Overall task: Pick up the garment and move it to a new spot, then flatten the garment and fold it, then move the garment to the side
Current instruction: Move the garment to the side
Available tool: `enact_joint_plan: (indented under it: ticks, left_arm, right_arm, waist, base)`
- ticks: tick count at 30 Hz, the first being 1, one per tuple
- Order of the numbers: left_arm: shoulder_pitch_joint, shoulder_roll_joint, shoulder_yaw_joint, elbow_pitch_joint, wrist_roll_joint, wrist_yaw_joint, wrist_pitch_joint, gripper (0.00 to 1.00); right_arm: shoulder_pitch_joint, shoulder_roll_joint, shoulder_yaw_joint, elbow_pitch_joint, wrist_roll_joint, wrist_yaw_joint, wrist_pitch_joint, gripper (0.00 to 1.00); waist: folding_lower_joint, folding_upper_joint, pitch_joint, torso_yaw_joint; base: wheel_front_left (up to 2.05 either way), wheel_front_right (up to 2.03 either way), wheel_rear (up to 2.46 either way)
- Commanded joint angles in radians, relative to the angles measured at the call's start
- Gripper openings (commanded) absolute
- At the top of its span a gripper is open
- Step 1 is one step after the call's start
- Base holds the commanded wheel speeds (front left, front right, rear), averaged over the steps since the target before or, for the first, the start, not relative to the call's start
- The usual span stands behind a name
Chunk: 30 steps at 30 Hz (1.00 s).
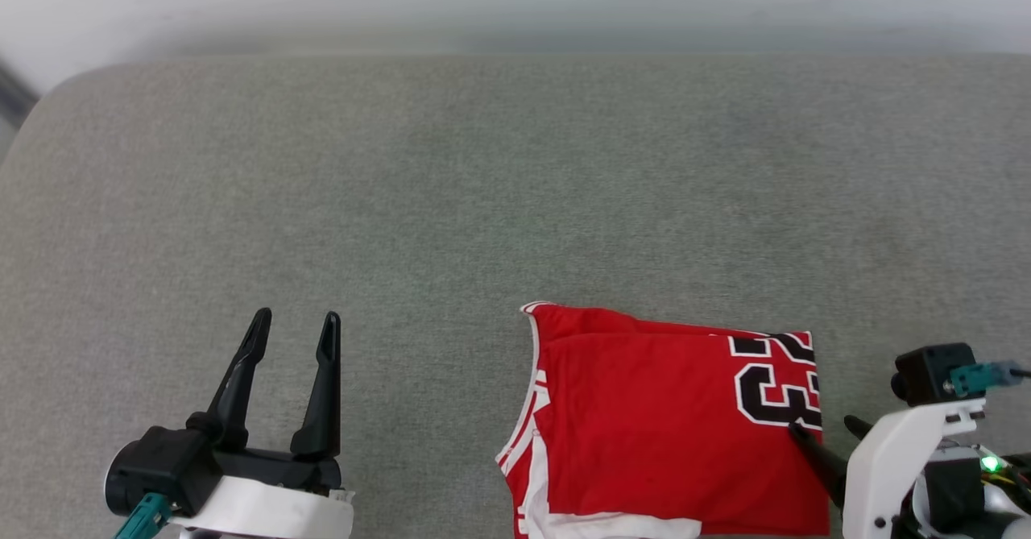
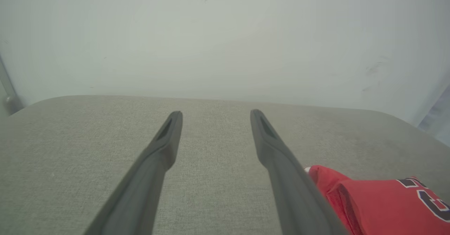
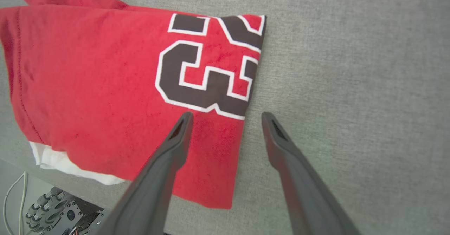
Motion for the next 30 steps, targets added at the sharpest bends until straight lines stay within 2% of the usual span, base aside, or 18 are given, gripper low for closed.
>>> enact_joint_plan:
  ticks: [1, 6, 15, 16, 17, 18, 22, 24, 30]
  left_arm:
    - [-0.015, 0.002, -0.002, 0.002, -0.002, -0.001, -0.002, 1.0]
    - [-0.037, 0.004, -0.015, 0.007, -0.006, -0.001, -0.002, 1.0]
    - [-0.056, 0.003, -0.033, 0.017, -0.001, -0.001, -0.002, 1.0]
    - [-0.057, 0.003, -0.034, 0.018, 0.0, -0.001, -0.002, 1.0]
    - [-0.057, 0.003, -0.035, 0.02, 0.0, -0.001, -0.002, 1.0]
    - [-0.056, 0.003, -0.035, 0.022, 0.0, -0.001, -0.002, 1.0]
    - [-0.049, 0.009, -0.038, 0.032, 0.005, -0.001, -0.002, 1.0]
    - [-0.048, 0.003, -0.04, 0.032, 0.003, -0.001, -0.002, 1.0]
    - [-0.059, 0.014, -0.083, 0.037, 0.019, -0.001, -0.002, 1.0]
  right_arm:
    - [-0.02, 0.01, -0.008, 0.012, -0.008, -0.001, 0.016, 1.0]
    - [-0.053, 0.046, -0.018, 0.073, -0.046, -0.001, 0.064, 1.0]
    - [-0.056, 0.069, 0.04, 0.229, -0.107, 0.0, 0.021, 1.0]
    - [-0.057, 0.069, 0.048, 0.241, -0.109, 0.001, 0.012, 0.9]
    - [-0.063, 0.062, 0.062, 0.249, -0.114, 0.001, 0.001, 0.33]
    - [-0.07, 0.051, 0.075, 0.256, -0.122, 0.001, -0.014, 0.0]
    - [-0.102, -0.031, 0.118, 0.239, -0.224, -0.001, -0.081, 0.0]
    - [-0.123, -0.052, 0.137, 0.219, -0.254, -0.001, -0.1, 0.0]
    - [-0.189, -0.188, 0.225, 0.147, -0.364, -0.001, -0.096, 0.0]
  waist:
    - [0.0, 0.0, 0.019, 0.018]
    - [0.0, 0.0, 0.049, 0.05]
    - [0.0, 0.0, 0.071, 0.087]
    - [0.0, 0.0, 0.071, 0.087]
    - [0.0, 0.0, 0.07, 0.088]
    - [0.0, 0.0, 0.067, 0.087]
    - [0.0, 0.0, 0.052, 0.069]
    - [0.0, 0.0, 0.046, 0.054]
    - [0.0, 0.0, 0.038, -0.017]
  base:
    - [0.0, 0.0, 0.0]
    - [0.0, 0.0, 0.0]
    - [0.0, 0.0, 0.0]
    - [0.0, 0.0, 0.0]
    - [0.0, 0.0, 0.0]
    - [0.0, 0.0, 0.0]
    - [0.0, 0.0, 0.0]
    - [0.0, 0.0, 0.0]
    - [0.0, 0.0, 0.0]
